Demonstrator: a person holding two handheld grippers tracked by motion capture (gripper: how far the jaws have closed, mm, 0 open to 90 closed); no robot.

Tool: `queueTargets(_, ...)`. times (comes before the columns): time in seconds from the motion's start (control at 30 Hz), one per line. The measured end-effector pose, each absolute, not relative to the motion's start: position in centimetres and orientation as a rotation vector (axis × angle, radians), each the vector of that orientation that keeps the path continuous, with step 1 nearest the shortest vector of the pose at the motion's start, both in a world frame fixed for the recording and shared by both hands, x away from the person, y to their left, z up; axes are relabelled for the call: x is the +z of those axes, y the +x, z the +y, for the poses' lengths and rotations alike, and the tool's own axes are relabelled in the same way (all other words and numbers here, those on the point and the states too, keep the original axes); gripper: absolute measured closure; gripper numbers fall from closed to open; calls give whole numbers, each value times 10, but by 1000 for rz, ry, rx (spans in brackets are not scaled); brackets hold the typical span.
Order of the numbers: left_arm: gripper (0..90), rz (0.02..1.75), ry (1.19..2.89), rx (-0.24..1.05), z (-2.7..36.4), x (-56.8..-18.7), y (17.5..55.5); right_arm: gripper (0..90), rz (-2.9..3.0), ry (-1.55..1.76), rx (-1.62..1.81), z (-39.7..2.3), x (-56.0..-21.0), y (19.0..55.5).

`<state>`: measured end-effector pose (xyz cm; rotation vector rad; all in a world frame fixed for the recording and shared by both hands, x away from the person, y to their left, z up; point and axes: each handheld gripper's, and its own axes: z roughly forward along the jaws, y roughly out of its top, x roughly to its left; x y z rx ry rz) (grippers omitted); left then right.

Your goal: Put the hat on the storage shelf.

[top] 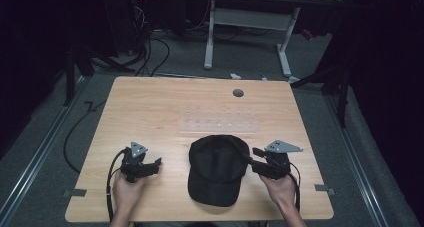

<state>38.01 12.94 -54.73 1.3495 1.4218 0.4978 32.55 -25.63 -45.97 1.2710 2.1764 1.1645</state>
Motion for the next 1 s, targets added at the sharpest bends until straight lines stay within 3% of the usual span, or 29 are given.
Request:
queueTargets(0.53,238,1422,1349,497,129,-547,380,598,2188,1279,1115,-234,-461,350)
queueTargets(1.0,239,1424,1345,499,130,-547,380,600,2165,1310,1102,-223,-466,359)
